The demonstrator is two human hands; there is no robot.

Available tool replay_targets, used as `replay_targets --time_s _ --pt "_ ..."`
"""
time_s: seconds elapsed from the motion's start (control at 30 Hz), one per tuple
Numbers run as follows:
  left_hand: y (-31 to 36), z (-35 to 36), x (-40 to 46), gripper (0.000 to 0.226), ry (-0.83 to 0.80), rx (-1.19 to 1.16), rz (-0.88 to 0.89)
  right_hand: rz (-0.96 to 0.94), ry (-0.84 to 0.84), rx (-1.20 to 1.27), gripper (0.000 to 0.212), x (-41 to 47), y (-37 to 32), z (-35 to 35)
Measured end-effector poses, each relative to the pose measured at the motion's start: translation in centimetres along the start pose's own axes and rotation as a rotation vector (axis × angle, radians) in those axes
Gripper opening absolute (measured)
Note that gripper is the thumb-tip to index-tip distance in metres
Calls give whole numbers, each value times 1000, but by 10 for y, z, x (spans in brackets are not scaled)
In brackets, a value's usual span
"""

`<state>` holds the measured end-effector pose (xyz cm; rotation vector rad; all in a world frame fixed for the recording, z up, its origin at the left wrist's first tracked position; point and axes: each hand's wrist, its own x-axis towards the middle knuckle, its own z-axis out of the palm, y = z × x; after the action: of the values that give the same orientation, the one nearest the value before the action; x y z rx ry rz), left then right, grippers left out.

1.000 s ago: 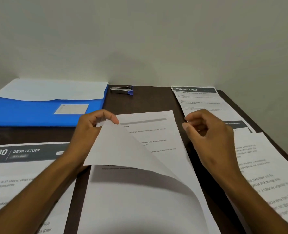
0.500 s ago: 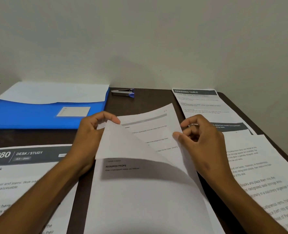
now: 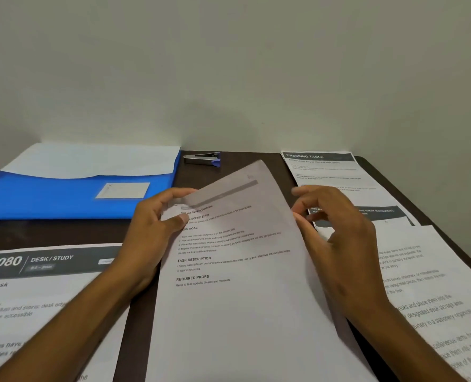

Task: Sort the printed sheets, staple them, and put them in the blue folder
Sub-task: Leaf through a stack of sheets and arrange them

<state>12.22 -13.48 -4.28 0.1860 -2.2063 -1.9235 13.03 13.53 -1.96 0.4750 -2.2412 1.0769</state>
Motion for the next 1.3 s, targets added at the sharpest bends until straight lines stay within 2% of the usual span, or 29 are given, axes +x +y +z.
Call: replay_targets --time_s 0.13,0.23,0.3,0.43,0.5,0.57,0.67,0.73,0.8,0.9,1.07,1.17,1.3 --pt "1 0 0 46 -21 31 5 -110 -130 124 8 -6 -16 -3" --pt "0 -1 -1 48 -28 58 47 -182 -238 178 10 -11 -24 -1" --pt "0 -2 -1 46 -36 54 68 -176 -327 252 3 -13 -26 -2" --pt "3 1 -3 25 -7 59 60 16 -458 538 19 -14 -27 -3" --pt "2 1 -2 18 9 46 41 121 -430 673 19 -9 -27 -2" --pt "0 0 -1 15 7 22 27 232 -318 732 18 -1 -22 -6" --pt "-1 -1 -4 13 -23 3 47 374 -194 629 14 12 -4 -19" --pt "-1 -5 -2 16 -45 41 83 432 -176 409 9 14 13 -22" --pt "-2 -10 3 25 -82 135 148 415 -177 125 6 13 27 -18" --pt "-2 -15 11 44 -134 206 203 391 -230 -55 16 10 31 -10" --pt "1 -16 11 32 -185 108 189 391 -293 -9 23 5 26 -1" --pt "0 -14 9 33 -125 157 187 390 -253 8 24 5 25 1" --pt "4 -3 -1 19 -36 44 49 381 -204 -25 22 6 23 1"
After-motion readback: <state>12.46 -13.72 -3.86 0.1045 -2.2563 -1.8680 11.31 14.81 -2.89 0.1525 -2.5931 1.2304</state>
